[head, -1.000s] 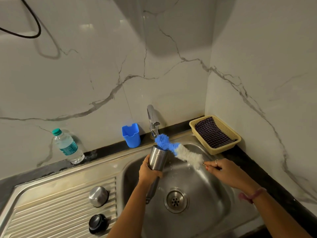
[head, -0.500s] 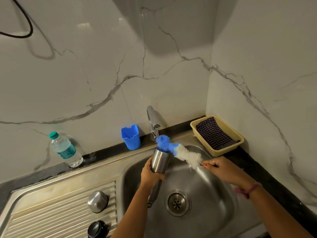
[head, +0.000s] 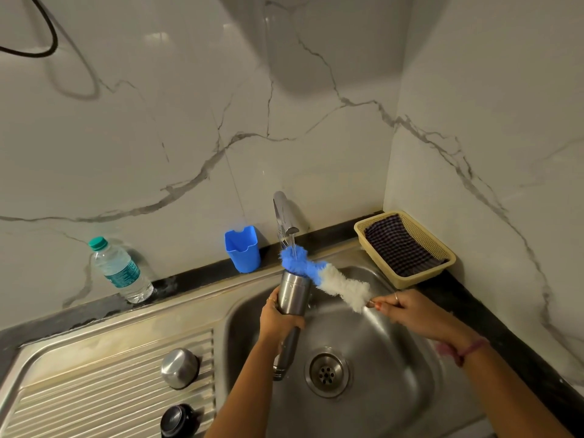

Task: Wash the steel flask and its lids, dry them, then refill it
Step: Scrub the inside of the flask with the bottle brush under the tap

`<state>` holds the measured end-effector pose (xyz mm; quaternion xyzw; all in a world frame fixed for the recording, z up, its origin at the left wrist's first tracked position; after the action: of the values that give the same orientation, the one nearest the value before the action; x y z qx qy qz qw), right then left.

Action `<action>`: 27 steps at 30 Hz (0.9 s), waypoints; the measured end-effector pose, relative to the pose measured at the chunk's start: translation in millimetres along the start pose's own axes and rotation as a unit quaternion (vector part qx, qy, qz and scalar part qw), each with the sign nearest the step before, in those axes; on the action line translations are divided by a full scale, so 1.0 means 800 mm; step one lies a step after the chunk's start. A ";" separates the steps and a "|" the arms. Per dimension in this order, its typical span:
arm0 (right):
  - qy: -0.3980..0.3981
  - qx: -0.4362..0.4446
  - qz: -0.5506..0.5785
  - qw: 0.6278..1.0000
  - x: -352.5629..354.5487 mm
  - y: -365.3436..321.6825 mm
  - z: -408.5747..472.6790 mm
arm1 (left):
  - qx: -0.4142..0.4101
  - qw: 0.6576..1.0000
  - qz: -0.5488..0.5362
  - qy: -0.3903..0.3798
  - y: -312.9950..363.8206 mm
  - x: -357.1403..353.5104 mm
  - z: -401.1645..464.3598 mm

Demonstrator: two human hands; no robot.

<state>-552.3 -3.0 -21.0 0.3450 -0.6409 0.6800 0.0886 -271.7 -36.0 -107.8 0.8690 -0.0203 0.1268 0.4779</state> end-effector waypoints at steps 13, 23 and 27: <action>-0.027 0.000 0.036 0.999 0.013 0.001 0.003 | 0.003 1.000 0.004 0.000 0.001 -0.002 0.006; -0.045 -0.003 0.051 0.998 0.015 0.000 0.012 | -0.004 1.000 0.016 -0.022 0.003 -0.007 0.004; -0.025 -0.027 0.045 0.998 0.028 0.015 0.005 | 0.003 1.000 0.003 -0.014 0.001 0.002 0.006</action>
<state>-574.5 -15.7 -17.9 0.3300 -0.6759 0.6571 0.0506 -268.9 -40.4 -109.2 0.8720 -0.0289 0.1159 0.4748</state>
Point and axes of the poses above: each hand's wrist, its own z-axis towards the middle knuckle, its own x-axis out of the back of the hand, y = z × x, the point moved 6 cm from there along z, towards the middle knuckle, and after that the axes turned 15 degrees about x, right-handed, at the moved point
